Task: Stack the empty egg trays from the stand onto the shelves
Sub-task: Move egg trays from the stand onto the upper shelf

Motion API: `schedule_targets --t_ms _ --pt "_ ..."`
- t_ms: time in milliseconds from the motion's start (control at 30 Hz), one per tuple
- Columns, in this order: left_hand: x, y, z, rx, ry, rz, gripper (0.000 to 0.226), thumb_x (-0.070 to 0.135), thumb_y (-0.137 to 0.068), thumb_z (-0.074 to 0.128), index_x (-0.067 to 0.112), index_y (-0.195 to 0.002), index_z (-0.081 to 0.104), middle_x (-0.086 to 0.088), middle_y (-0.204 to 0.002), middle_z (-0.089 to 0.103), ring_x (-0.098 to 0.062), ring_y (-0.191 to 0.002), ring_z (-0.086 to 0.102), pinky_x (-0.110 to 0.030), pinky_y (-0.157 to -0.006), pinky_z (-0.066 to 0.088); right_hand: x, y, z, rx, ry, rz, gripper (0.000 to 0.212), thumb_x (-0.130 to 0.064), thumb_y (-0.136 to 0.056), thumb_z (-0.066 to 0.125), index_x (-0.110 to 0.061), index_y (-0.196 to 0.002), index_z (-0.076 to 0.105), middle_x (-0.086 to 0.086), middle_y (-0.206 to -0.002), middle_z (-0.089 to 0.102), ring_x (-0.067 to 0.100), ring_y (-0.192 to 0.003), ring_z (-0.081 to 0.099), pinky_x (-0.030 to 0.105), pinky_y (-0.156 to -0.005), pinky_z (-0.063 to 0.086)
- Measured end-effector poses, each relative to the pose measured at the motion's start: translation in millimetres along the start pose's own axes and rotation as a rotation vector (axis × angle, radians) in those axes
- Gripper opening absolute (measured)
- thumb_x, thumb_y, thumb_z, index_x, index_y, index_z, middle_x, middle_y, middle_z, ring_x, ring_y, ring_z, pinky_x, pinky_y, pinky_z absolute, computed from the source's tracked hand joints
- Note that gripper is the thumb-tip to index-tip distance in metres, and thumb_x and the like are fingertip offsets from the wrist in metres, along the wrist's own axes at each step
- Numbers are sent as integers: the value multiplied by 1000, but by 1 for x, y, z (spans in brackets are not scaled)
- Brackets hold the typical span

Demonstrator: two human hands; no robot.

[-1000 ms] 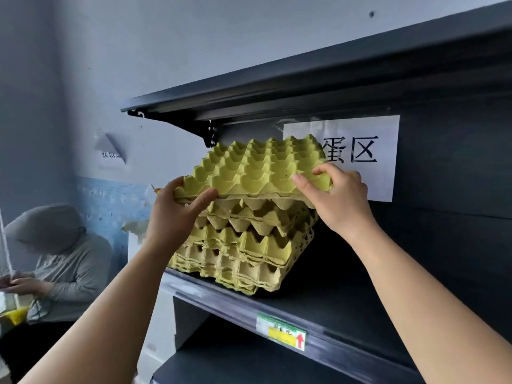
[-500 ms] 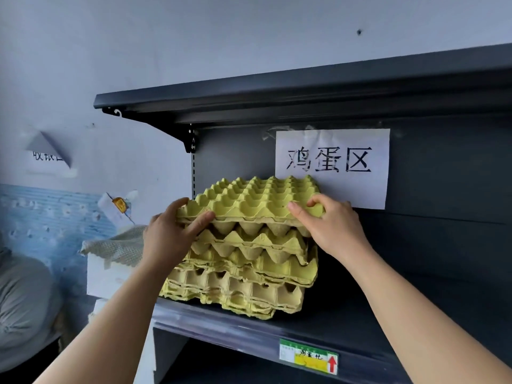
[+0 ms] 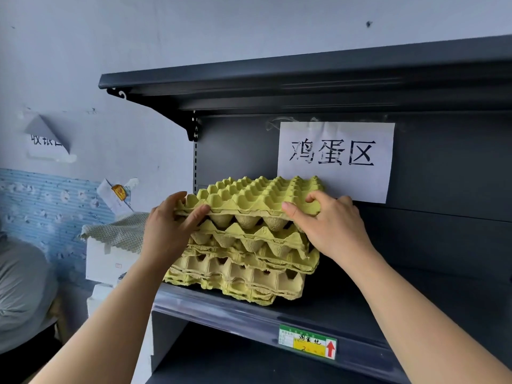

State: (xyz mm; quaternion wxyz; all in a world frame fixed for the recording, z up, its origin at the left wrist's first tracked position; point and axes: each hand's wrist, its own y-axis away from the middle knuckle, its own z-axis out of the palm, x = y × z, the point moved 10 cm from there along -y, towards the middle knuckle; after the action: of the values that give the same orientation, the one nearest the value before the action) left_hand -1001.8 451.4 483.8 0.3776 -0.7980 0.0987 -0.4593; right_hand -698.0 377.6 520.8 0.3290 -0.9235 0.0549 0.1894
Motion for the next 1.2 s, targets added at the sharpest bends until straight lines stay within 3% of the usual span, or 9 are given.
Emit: schedule_targets --t_ms 167,300,400,533,700,933,1067,1200 --pt "1 3 5 -38 -33 32 78 77 -74 50 19 -126 53 -7 -111 64 -32 -106 56 -52 -94 44 4 11 3 -26 14 37 74 -83 -73 35 -34 -128 47 15 -120 47 34 -111 45 36 -85 39" --pt "6 4 5 -74 -98 49 76 67 -78 47 13 -131 49 -11 -122 59 -33 -116 47 -46 -100 35 1 15 0 -27 51 65 78 -82 -75 35 -34 -135 43 14 -128 46 34 -119 42 38 -87 40" --pt "20 3 -2 -61 -155 171 62 52 -86 59 9 -130 52 -12 -130 54 -34 -120 45 -44 -101 34 -9 17 -11 4 74 55 76 -77 -77 43 -30 -137 45 12 -133 46 32 -123 40 39 -95 38" --pt "51 13 -5 -47 -169 361 42 36 -90 63 9 -122 61 -8 -125 59 -32 -117 49 -45 -99 39 -20 29 -29 89 32 6 65 -63 -81 55 -24 -132 52 4 -131 50 24 -121 45 38 -98 41" --pt "97 62 12 -93 -65 570 39 39 -89 54 10 -113 67 -5 -112 66 -27 -103 59 -42 -91 46 -10 77 -52 173 -7 -17 40 -41 -87 60 -20 -121 62 -4 -124 57 16 -113 52 29 -90 43" --pt "138 167 90 -352 113 656 39 39 -88 52 10 -108 69 -4 -103 69 -27 -90 63 -39 -80 51 71 168 -72 170 128 158 39 -36 -90 58 -19 -125 61 -7 -132 56 12 -111 56 30 -97 42" --pt "169 232 143 -502 206 663 40 40 -86 51 10 -104 70 -2 -101 70 -26 -90 64 -38 -81 52 136 220 -93 185 192 270 37 -32 -87 64 -16 -120 64 -3 -126 61 15 -118 55 28 -99 42" --pt "212 302 197 -640 254 674 39 41 -85 50 13 -104 71 0 -101 71 -25 -90 65 -36 -83 52 207 270 -120 158 300 382 30 -28 -85 66 -9 -107 69 5 -111 68 25 -105 61 35 -89 49"
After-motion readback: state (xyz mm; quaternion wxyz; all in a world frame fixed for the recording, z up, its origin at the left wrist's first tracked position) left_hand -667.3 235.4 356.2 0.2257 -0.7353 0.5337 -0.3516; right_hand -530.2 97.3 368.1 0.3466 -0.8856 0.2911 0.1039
